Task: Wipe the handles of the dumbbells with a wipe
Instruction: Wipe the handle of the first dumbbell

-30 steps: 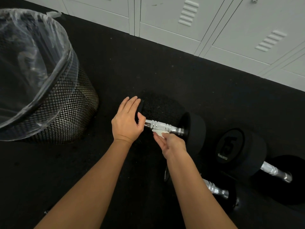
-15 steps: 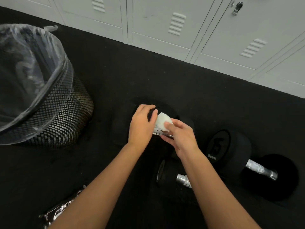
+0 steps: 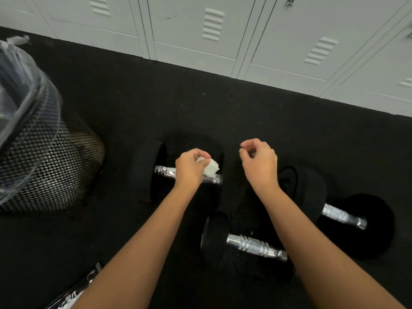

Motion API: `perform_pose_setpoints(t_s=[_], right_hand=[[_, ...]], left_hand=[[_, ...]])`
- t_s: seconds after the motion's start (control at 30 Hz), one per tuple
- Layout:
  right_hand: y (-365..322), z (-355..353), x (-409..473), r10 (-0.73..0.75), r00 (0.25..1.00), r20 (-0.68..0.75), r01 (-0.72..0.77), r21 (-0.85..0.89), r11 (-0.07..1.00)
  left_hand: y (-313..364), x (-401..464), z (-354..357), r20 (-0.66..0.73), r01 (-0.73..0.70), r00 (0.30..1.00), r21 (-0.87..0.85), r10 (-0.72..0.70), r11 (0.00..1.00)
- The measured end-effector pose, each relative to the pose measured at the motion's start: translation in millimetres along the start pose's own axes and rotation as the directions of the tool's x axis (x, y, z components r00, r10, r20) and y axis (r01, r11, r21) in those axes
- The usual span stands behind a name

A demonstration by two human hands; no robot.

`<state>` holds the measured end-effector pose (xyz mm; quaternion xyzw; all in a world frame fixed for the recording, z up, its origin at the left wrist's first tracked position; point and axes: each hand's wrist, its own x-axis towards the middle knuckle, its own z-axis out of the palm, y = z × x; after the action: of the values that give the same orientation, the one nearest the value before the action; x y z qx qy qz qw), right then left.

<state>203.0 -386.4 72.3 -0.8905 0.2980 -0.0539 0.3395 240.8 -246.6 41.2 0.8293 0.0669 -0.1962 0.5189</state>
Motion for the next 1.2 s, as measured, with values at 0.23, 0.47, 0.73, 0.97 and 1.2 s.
perform_pose_setpoints(t_s=[0.23, 0.47, 0.73, 0.97, 1.2], right_hand=[[14.5, 30.2, -10.8, -0.202, 0.966, 0.160, 0.208, -0.018, 0.978], [21.5, 35.6, -18.9, -0.214, 0.947, 0.242, 0.233, -0.052, 0.971], [27.2, 32.5, -16.5, -0.245, 0.920, 0.306, 0.278, -0.067, 0.958], [27.0, 32.9, -16.5, -0.244, 0.927, 0.283, 0.262, -0.028, 0.965], [26.9, 32.2, -16.3, -0.249, 0.927, 0.280, 0.268, -0.030, 0.963]], left_hand=[[-32.8, 0.6, 14.8, -0.076, -0.223, 0.946, 0.557, 0.316, 0.800], [-47.3, -10.9, 6.8, 0.177, -0.520, 0.783, 0.712, 0.597, 0.471], [-56.4, -10.2, 8.2, 0.286, -0.601, 0.718, 0.715, 0.635, 0.357], [-53.9, 7.4, 9.9, 0.295, -0.613, 0.760, 0.621, 0.579, 0.488], [-52.9, 13.0, 0.0, 0.352, -0.670, 0.716, 0.588, 0.603, 0.453]])
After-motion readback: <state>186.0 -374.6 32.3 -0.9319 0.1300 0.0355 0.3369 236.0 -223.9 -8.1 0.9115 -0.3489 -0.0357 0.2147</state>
